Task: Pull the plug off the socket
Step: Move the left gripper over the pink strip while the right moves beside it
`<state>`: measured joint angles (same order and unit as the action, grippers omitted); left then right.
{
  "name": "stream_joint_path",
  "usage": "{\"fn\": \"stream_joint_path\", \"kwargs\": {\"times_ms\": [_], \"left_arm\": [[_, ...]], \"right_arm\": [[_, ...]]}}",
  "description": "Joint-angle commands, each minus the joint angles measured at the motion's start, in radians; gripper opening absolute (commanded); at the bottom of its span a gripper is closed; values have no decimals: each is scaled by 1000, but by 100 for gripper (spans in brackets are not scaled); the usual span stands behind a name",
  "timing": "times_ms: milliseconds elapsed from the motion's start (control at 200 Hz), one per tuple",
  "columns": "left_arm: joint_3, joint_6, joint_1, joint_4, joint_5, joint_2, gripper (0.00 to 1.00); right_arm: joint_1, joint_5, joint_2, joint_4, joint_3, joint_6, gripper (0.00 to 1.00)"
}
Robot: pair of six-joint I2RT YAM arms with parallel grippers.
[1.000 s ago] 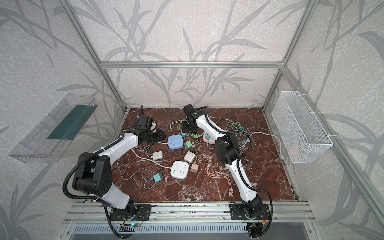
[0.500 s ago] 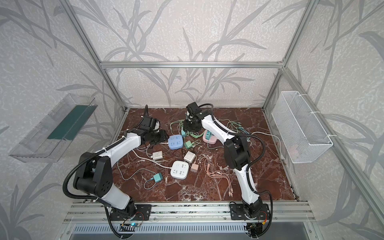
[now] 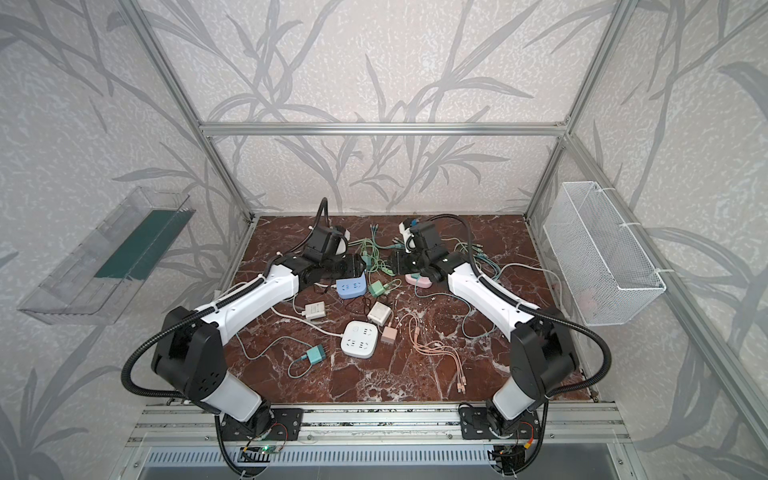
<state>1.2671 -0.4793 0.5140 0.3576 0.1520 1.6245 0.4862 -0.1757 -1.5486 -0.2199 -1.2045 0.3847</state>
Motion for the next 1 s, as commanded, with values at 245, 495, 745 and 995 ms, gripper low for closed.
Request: {"fn": "stream_joint_path", "kwargs": {"times_ms": [245,495,745,995], "left_arm": [[224,28,167,30,-50,221,62],[350,16,224,72,-72,361,62],[442,-3,245,104,-122,462,61],[516,-9,255,121,-174,539,61]], "right_arm": [[-192,-15,173,140,271,40,51],[-307,-134,74,154,319,75,47],[-337,-220,-66,199,294,95,44],[-342,-271,-187,252,249,125,43]]}}
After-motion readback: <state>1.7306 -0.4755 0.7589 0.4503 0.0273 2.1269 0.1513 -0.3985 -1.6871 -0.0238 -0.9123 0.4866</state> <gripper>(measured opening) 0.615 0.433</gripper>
